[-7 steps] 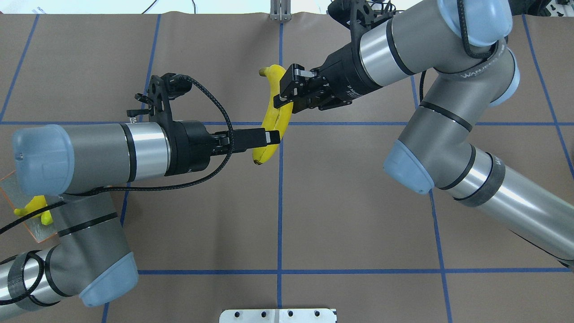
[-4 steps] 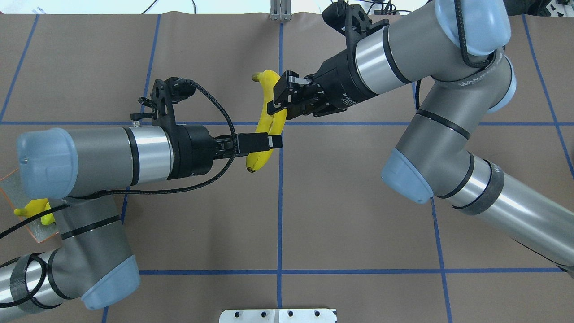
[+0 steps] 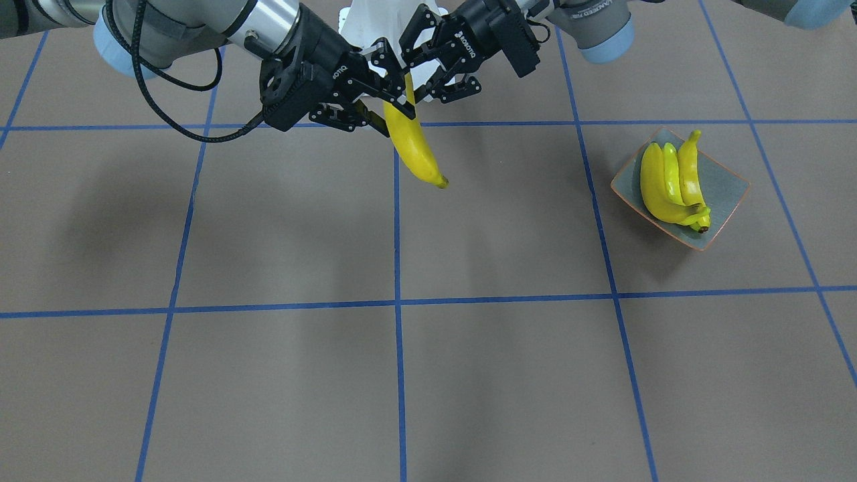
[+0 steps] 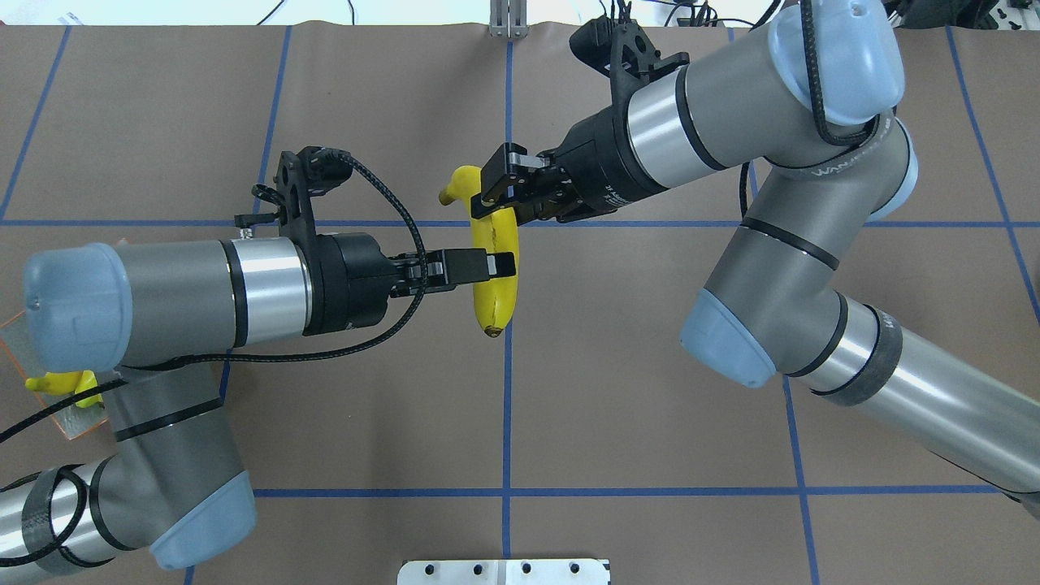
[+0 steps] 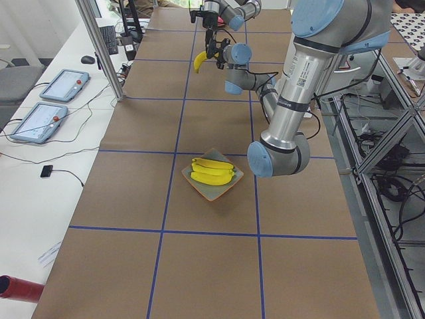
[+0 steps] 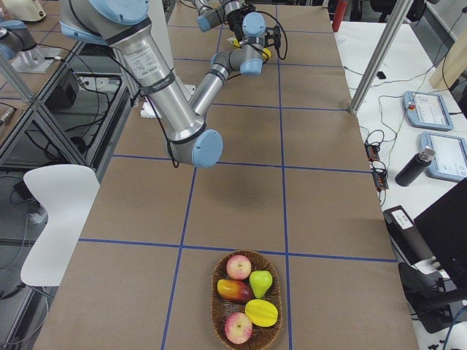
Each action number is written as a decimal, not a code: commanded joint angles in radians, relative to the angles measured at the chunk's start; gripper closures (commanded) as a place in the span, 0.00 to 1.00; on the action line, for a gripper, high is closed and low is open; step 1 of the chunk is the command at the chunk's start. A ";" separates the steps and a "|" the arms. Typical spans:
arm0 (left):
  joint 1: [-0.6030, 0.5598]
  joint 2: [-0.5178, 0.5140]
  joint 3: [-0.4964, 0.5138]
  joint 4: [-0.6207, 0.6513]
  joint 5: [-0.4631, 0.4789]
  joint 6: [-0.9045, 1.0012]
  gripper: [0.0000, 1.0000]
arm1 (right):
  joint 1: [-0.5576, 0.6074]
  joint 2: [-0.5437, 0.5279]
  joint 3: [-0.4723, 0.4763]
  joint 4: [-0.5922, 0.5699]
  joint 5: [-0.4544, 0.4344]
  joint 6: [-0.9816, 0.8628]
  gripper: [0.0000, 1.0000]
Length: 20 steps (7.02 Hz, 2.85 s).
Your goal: Transfer all bananas from basket to plate
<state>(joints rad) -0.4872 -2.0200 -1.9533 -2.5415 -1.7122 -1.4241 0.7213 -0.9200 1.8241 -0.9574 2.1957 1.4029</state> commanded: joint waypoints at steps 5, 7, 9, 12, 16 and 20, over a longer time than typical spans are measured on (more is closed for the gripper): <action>0.005 0.200 -0.021 -0.003 -0.004 -0.010 1.00 | 0.168 -0.101 0.005 -0.020 -0.027 -0.010 0.00; -0.002 0.369 -0.045 -0.002 -0.001 0.000 1.00 | 0.245 -0.207 0.000 -0.123 -0.027 -0.202 0.00; -0.011 0.508 -0.079 0.001 -0.001 0.092 1.00 | 0.297 -0.255 -0.009 -0.214 -0.034 -0.385 0.00; -0.068 0.671 -0.099 0.021 -0.001 0.330 1.00 | 0.311 -0.269 -0.017 -0.213 -0.036 -0.409 0.00; -0.125 0.681 -0.102 0.288 0.003 0.643 1.00 | 0.314 -0.277 -0.017 -0.211 -0.036 -0.409 0.00; -0.122 0.685 -0.098 0.328 0.008 0.708 0.02 | 0.314 -0.284 -0.019 -0.210 -0.037 -0.409 0.00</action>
<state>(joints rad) -0.6108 -1.3339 -2.0528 -2.2152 -1.7078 -0.7245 1.0354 -1.2001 1.8058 -1.1686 2.1595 0.9940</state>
